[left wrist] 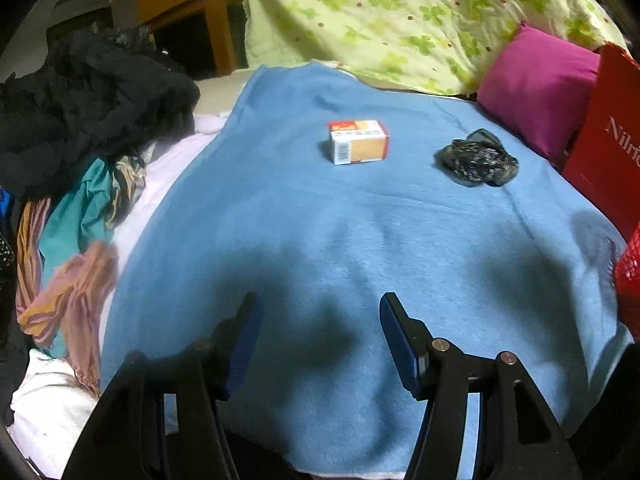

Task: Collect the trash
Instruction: 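Move both open tools back over the black bag and small box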

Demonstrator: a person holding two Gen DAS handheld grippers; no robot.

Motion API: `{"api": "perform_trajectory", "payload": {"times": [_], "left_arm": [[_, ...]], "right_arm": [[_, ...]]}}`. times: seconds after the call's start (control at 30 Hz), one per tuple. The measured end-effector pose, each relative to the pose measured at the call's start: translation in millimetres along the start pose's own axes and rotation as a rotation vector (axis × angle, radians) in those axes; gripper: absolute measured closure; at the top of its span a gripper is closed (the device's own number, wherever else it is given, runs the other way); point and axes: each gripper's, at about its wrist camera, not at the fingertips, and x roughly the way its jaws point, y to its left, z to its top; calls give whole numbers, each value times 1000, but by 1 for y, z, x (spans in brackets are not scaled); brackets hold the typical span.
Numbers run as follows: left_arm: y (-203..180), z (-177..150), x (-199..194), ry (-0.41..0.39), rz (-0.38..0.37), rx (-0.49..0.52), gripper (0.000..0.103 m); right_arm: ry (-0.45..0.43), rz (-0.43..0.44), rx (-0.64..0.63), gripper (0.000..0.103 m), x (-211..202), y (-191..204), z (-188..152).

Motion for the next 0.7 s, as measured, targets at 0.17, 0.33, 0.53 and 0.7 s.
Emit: {"api": "perform_trajectory", "payload": {"times": [0.17, 0.33, 0.53, 0.7], "left_arm": [[7, 20, 19, -10, 16, 9, 41], [12, 52, 45, -40, 31, 0, 38], [16, 89, 81, -77, -11, -70, 37], [9, 105, 111, -112, -45, -66, 33]], "right_arm": [[60, -25, 37, 33, 50, -13, 18], [89, -27, 114, 33, 95, -32, 42], [93, 19, 204, 33, 145, -58, 69], [98, 30, 231, 33, 170, -74, 84]]}}
